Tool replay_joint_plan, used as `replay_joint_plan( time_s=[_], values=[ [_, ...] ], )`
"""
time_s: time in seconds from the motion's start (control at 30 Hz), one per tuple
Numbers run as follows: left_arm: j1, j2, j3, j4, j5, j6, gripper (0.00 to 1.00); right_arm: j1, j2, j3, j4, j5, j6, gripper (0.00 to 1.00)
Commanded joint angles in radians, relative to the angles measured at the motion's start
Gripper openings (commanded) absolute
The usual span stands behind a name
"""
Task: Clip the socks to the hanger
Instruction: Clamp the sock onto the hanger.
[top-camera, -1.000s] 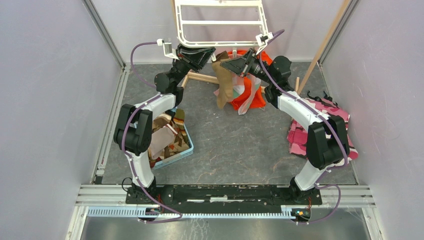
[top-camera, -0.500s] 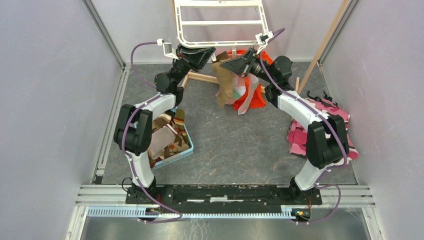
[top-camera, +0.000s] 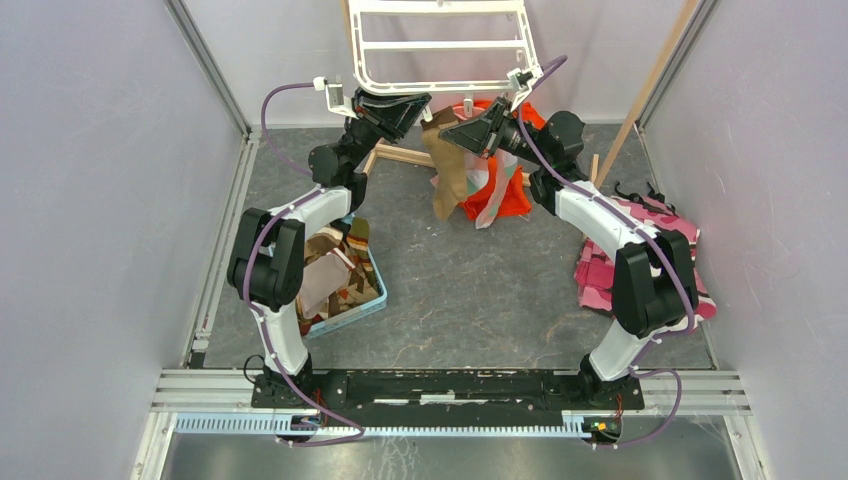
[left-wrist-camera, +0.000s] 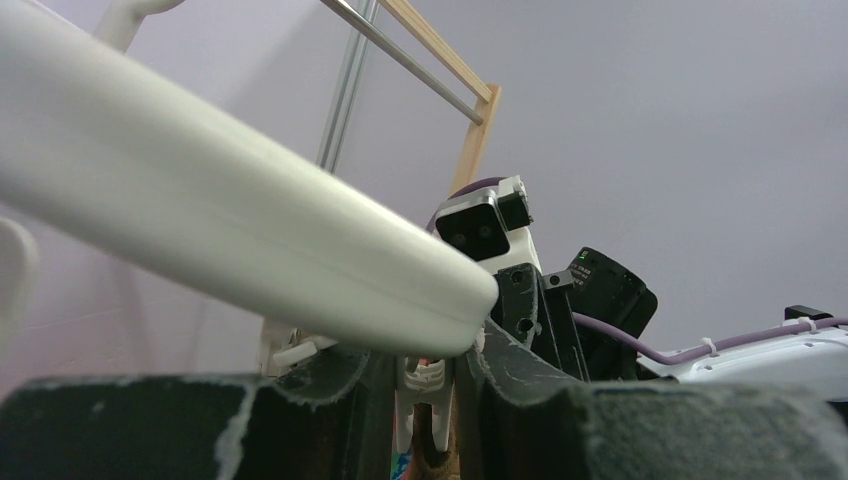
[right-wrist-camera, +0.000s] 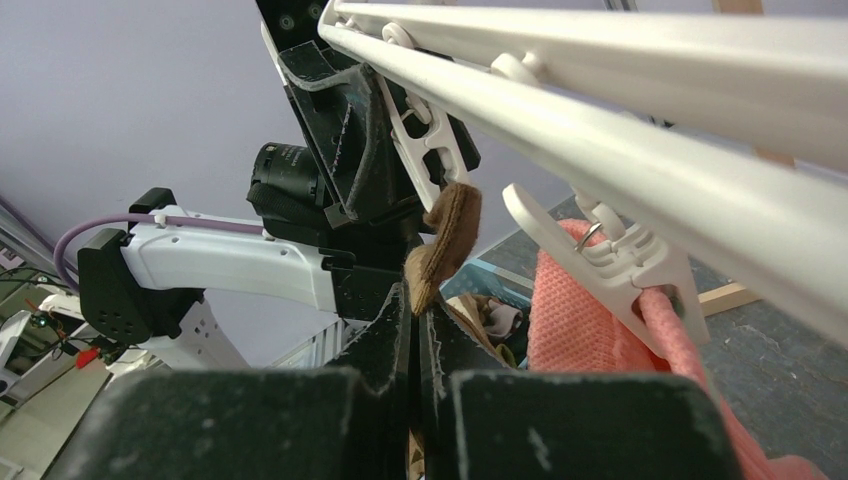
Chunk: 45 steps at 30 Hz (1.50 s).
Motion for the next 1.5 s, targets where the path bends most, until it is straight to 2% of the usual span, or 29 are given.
replay_joint_plan(
  time_s=[0.0, 0.33, 0.6, 0.87, 1.07, 1.2, 1.27, 1.47],
  values=[
    [0.001, -0.045, 0.016, 0.221, -0.005, 0.009, 0.13, 0.009, -0.02, 0.05, 0.041, -0.033, -0.025, 0.0],
    [0.001, -0.047, 0.011, 0.22, 0.008, 0.028, 0.12, 0.009, -0.025, 0.041, 0.135, -0.047, 0.041, 0.0],
    [0.0, -0.051, 0.02, 0.221, 0.019, 0.01, 0.12, 0.009, -0.019, 0.039, 0.118, -0.01, 0.03, 0.0],
    [0.0, -0.059, 0.011, 0.221, 0.028, 0.015, 0.12, 0.009, 0.017, 0.028, 0.297, 0.016, 0.183, 0.0],
    [0.0, -0.052, 0.022, 0.221, 0.026, 0.002, 0.13, 0.009, 0.017, 0.029, 0.237, 0.02, 0.15, 0.0],
    [0.0, -0.054, 0.021, 0.22, 0.024, 0.002, 0.18, 0.009, 0.02, 0.023, 0.227, 0.013, 0.142, 0.0],
    [0.0, -0.055, 0.017, 0.221, 0.016, 0.002, 0.28, 0.008, 0.017, 0.017, 0.226, 0.007, 0.14, 0.0],
    [0.0, -0.056, 0.017, 0.22, 0.014, -0.001, 0.41, 0.01, 0.015, 0.012, 0.208, 0.0, 0.126, 0.0]
  ],
)
